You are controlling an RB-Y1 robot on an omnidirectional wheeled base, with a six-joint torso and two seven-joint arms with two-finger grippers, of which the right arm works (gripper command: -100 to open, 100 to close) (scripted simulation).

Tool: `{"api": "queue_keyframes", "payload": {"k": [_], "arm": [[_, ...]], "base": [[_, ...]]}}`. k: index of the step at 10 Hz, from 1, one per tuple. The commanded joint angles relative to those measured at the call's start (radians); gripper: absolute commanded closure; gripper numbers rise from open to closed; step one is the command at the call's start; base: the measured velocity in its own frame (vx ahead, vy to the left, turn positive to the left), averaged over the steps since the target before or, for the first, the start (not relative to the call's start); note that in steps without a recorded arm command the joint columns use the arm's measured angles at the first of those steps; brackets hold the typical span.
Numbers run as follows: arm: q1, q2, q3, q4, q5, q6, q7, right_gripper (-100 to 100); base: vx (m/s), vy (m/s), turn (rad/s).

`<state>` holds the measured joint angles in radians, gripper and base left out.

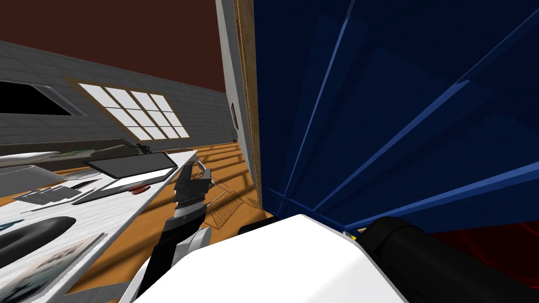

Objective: Push the door open

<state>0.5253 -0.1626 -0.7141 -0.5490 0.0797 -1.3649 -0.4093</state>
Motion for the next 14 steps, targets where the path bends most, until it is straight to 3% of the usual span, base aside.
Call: {"api": "queue_keyframes", "payload": {"k": [1,5,6,9,14], "arm": [[0.006,0.007,0.002,0.001,0.001,-0.007,0.0,100],[0.008,0.004,0.011,0.001,0.009,-0.015,0.0,100],[-0.007,0.01,0.034,-0.007,0.018,-0.015,-0.004,-100],[-0.015,0.015,0.051,-0.01,0.024,-0.02,-0.006,-100],[-0.042,0.027,0.108,-0.021,0.047,-0.038,-0.015,-100]], "base": [[0.0,0.0,0.0],[0.012,-0.01,-0.029],[0.087,0.024,-0.169],[0.1,0.026,-0.083],[0.117,0.019,-0.097]]}}
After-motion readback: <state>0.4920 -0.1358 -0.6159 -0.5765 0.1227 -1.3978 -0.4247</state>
